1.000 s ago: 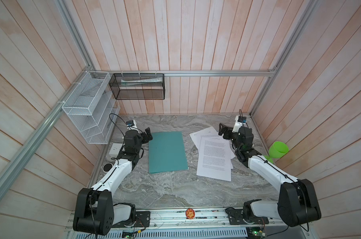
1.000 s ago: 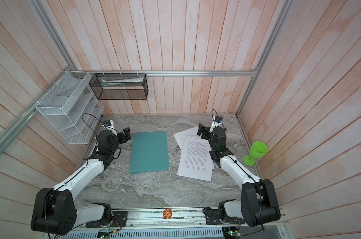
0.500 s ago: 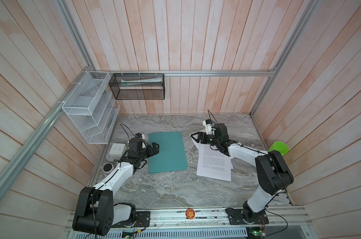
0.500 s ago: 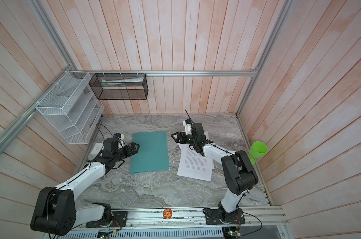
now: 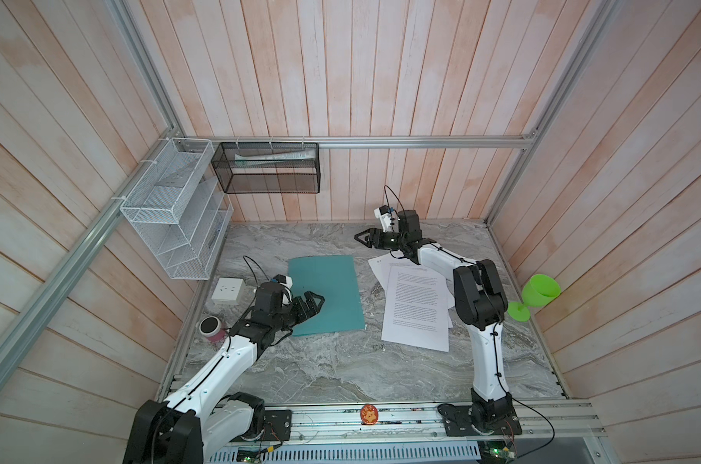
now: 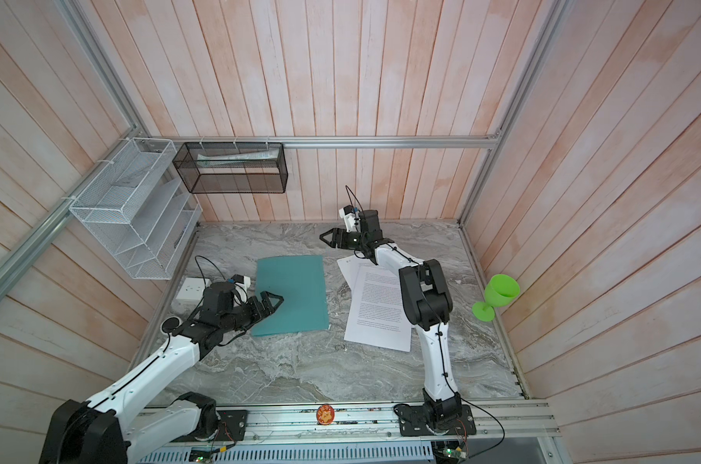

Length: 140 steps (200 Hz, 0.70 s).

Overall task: Put the files into the folder
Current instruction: 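Move the left gripper to the teal folder while the right gripper reaches its far edge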

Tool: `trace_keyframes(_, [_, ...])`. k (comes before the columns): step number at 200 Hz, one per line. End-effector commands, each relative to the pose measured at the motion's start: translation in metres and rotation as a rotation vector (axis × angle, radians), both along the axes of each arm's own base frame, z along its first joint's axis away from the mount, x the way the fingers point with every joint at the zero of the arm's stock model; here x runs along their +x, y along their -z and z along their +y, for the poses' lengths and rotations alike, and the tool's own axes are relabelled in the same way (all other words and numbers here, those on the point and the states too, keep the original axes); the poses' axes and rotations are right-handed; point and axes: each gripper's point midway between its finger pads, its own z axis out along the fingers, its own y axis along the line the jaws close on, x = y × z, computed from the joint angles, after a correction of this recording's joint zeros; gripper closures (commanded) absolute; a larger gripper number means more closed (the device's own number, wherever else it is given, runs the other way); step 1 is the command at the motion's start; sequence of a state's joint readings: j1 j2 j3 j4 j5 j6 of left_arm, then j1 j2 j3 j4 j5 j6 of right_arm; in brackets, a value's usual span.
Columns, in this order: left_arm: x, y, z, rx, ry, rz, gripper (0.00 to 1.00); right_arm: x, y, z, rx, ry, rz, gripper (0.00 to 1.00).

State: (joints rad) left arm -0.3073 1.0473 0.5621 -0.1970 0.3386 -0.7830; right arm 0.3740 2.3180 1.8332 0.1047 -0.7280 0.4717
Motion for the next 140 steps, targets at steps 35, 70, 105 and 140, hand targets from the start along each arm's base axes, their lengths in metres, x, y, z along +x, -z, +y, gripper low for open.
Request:
trace_keyframes(35, [-0.036,0.036,0.009,0.018,-0.104,0.178,0.0,0.018,0.029,0.028,-0.032,-0.134,0.045,0.27])
trace_keyframes(70, [-0.043,0.052,0.007,0.007,-0.121,0.219,0.0,0.02,0.051,0.05,-0.004,-0.183,0.067,0.27])
trace_keyframes(105, [-0.043,0.059,0.007,0.006,-0.135,0.232,0.0,0.014,0.064,0.065,0.0,-0.209,0.072,0.27])
trace_keyframes(140, [-0.04,0.069,0.007,0.019,-0.136,0.243,0.0,0.01,0.076,0.071,0.006,-0.222,0.098,0.27])
